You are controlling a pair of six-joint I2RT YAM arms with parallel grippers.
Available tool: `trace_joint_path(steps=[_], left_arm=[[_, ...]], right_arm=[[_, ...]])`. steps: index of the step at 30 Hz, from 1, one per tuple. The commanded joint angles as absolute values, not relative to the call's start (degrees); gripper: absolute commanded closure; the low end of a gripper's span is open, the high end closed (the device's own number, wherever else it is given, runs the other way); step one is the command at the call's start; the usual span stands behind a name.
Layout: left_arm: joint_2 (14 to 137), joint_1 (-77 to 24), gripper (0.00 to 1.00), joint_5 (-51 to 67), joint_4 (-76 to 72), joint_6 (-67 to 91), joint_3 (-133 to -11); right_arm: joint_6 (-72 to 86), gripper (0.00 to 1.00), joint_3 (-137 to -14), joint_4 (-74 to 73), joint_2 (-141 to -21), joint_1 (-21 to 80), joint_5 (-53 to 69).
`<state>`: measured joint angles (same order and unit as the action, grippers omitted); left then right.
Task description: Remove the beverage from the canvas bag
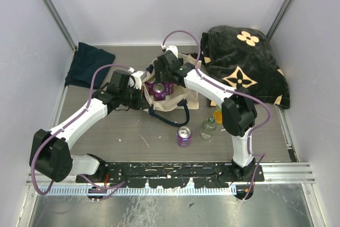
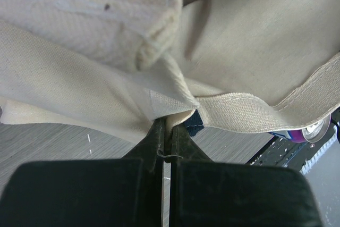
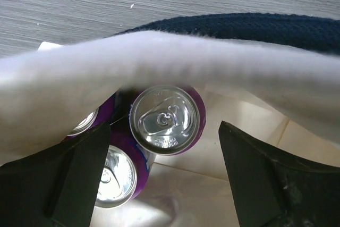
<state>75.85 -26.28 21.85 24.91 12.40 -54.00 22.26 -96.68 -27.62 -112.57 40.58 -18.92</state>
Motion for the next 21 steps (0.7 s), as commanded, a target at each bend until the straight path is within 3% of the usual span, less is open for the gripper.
trace_joint_path(steps=[1, 6, 17, 21], left_arm=[[76.4, -26.0, 0.99, 18.6, 30.2, 11.6, -54.5], [76.9, -26.0, 0.99, 18.7, 30.5, 11.4, -55.0], [77.2, -26.0, 0.99, 18.5, 30.6, 11.2, -55.5], [77.6, -26.0, 0.99, 18.5, 30.7, 11.2, -55.5]], right_arm=[[23.5, 0.11, -100.0, -25.2, -114.7, 39.9, -18.7], [24.4, 0.14, -100.5, -25.2, -117.6, 39.5, -18.4], [25.5, 0.30, -98.4, -26.1, -120.0, 39.4, -17.8], [25.6, 0.49, -97.1, -26.7, -120.1, 39.4, -17.9]])
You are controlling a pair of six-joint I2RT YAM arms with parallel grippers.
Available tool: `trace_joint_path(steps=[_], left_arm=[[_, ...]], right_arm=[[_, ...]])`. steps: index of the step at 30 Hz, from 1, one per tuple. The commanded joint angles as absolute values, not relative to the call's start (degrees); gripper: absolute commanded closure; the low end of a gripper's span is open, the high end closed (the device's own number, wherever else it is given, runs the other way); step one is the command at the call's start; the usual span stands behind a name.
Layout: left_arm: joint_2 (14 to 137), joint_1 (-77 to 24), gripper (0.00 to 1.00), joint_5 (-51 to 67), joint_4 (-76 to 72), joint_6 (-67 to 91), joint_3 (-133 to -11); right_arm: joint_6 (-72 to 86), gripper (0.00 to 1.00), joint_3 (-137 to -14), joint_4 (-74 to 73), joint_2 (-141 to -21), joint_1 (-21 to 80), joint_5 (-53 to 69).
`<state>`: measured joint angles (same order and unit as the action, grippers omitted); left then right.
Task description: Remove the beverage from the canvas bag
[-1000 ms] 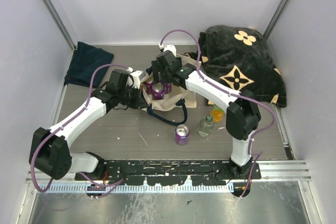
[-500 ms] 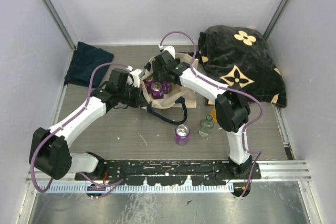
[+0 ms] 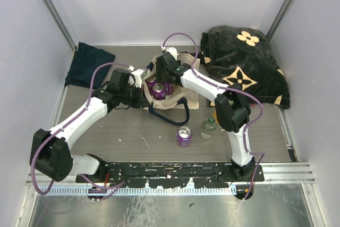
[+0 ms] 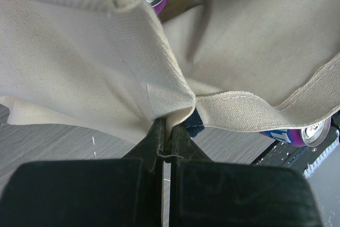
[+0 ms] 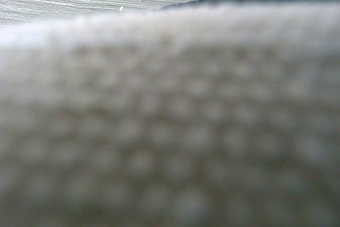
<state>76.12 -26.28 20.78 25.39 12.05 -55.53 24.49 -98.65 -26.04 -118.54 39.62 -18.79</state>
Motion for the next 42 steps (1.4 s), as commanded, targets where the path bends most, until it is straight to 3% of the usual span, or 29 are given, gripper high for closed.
trace_joint_path(steps=[1, 3, 4, 22, 30, 42], left_arm=[[77.5, -26.1, 0.99, 18.5, 30.7, 11.2, -55.4], [77.5, -26.0, 0.99, 18.5, 30.5, 11.2, -55.3], [77.4, -26.0, 0.99, 18.5, 30.5, 11.2, -55.3], [77.5, -26.0, 0.99, 18.3, 29.7, 11.2, -55.1], [77.0, -26.0, 0.99, 18.2, 29.8, 11.4, -54.9], [73.2, -26.0, 0.99, 12.6, 31.2, 10.9, -56.1]], right_arm=[[25.5, 0.61, -96.8, -26.9, -120.0, 39.4, -18.0], [25.1, 0.95, -96.3, -26.9, -119.5, 39.4, -18.5], [24.8, 0.99, -96.2, -26.9, -119.1, 39.4, -18.9], [11.4, 0.99, -104.4, -23.2, -99.5, 41.9, -24.3], [6.9, 0.99, -104.2, -27.4, -88.8, 54.5, -31.5], [14.5, 0.99, -102.6, -38.7, -78.1, 70.0, -29.8]])
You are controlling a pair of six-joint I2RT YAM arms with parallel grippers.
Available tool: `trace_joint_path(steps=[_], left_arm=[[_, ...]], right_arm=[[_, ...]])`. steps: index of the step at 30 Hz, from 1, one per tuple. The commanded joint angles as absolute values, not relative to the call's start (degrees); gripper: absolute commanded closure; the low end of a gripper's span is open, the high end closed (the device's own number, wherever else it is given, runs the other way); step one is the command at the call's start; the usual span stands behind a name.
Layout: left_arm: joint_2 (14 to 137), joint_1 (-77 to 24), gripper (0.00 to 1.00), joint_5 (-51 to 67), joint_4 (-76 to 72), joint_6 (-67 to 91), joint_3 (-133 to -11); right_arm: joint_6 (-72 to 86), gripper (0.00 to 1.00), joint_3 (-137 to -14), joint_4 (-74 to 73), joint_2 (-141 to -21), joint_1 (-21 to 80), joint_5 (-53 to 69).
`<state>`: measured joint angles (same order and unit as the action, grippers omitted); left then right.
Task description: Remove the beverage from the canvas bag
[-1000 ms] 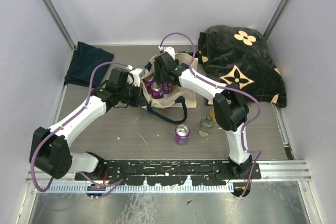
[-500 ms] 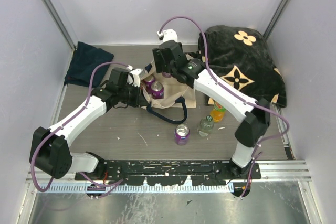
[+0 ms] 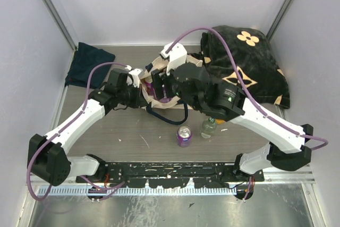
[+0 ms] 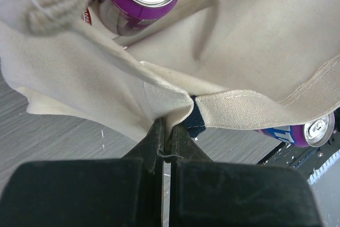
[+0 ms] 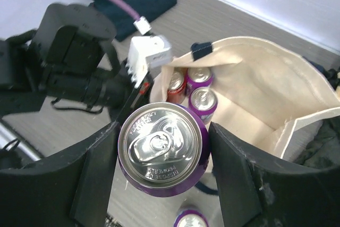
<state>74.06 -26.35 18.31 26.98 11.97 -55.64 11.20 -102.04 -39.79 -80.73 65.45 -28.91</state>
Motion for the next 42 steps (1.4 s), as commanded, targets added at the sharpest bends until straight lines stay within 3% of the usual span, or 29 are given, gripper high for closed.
trace_joint_path(steps=[1, 13, 42], left_arm=[[73.2, -26.0, 0.99, 12.5, 31.3, 10.8, -56.1], [69.3, -26.1, 0.99, 10.6, 30.0, 12.5, -52.3], [72.3, -26.1, 0.99, 12.0, 27.8, 13.3, -51.6]], right_arm=[[15.1, 0.99, -101.5, -38.5, -77.8, 71.0, -29.5], [16.0, 0.99, -92.4, -37.1, -80.0, 79.6, -28.5], [19.7, 1.00, -75.4, -31.1, -79.6, 79.7, -25.7]])
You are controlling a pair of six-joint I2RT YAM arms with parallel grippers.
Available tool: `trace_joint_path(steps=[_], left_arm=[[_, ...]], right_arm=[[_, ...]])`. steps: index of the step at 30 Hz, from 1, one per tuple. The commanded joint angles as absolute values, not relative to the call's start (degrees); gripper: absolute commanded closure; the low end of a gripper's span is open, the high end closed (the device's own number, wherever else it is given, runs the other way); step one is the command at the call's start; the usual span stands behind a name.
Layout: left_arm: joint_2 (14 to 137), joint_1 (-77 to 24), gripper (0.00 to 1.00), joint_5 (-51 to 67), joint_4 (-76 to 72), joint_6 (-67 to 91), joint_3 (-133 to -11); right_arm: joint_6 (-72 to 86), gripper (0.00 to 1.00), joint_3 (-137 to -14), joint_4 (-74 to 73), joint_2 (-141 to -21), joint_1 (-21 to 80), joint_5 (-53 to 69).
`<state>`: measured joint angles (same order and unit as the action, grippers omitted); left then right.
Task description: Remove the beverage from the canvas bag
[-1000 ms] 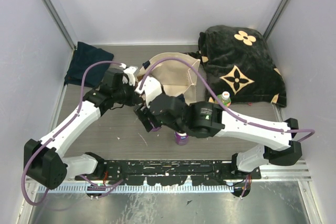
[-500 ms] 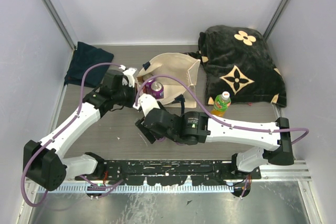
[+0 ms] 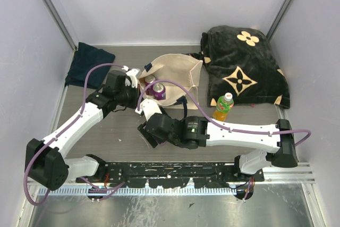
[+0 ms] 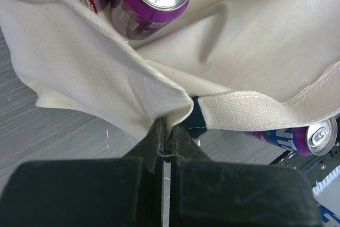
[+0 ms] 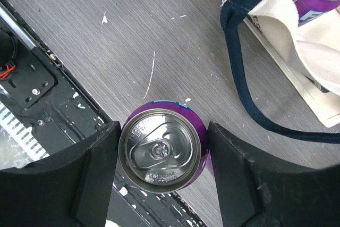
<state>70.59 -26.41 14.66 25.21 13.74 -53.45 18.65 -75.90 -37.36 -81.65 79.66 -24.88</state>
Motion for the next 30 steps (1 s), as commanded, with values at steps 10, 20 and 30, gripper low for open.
trace_joint_path(steps=[10, 20, 30], left_arm=[[71.3, -26.0, 0.99, 12.2, 26.7, 13.2, -50.5], [71.9, -26.0, 0.98, 13.1, 25.6, 13.1, -49.1], [74.5, -26.0, 0.99, 13.4, 25.4, 12.8, -48.9]], right_arm=[[23.3, 1.00, -65.1, -24.7, -79.7, 76.2, -21.6], [24.4, 1.00, -58.3, -18.8, -80.3, 71.4, -19.7], [20.9, 0.99, -60.8, -13.2, -85.7, 68.2, -20.1]])
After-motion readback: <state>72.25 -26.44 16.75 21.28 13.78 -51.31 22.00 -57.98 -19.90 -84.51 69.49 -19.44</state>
